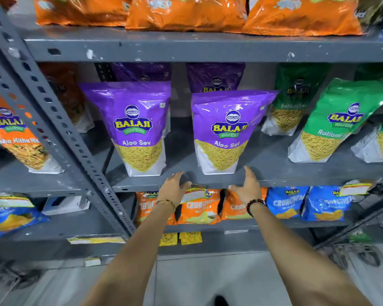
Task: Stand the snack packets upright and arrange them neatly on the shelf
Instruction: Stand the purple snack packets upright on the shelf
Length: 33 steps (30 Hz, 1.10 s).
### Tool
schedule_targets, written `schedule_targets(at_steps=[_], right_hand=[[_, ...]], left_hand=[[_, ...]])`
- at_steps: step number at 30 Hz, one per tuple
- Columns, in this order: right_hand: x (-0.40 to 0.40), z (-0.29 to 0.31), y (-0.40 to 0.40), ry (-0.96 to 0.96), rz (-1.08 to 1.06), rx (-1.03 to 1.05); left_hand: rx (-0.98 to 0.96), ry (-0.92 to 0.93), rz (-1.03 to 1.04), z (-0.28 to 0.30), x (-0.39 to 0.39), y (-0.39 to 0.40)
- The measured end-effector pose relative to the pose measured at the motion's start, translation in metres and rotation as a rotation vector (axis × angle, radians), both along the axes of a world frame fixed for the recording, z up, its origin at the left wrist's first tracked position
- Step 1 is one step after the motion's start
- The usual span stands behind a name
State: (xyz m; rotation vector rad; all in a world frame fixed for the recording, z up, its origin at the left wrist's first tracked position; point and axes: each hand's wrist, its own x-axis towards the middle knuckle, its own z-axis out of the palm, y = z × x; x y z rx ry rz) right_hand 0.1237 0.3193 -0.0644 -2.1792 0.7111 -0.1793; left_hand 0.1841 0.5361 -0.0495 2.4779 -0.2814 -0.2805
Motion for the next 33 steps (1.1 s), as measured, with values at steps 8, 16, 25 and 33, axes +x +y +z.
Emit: schedule_targets(at_steps=[8, 16, 25, 33], right_hand=[[-0.010, -0.003, 0.111, -0.049, 0.141, -0.104], [0.047, 0.019, 0.172, -0.033, 0.277, 0.060], [0.107, 0.020, 0.170, 0.018, 0.336, 0.275], [0.120, 0.016, 0.171, -0.008, 0.379, 0.292]], left_hand=[[0.005, -0.041, 0.137, -0.002, -0.002, 0.103], [-0.068, 0.018, 0.260, 0.005, 0.023, 0.135], [-0.219, 0.084, 0.311, 0.004, 0.065, 0.134], [-0.311, 0.030, 0.336, -0.001, 0.075, 0.132]])
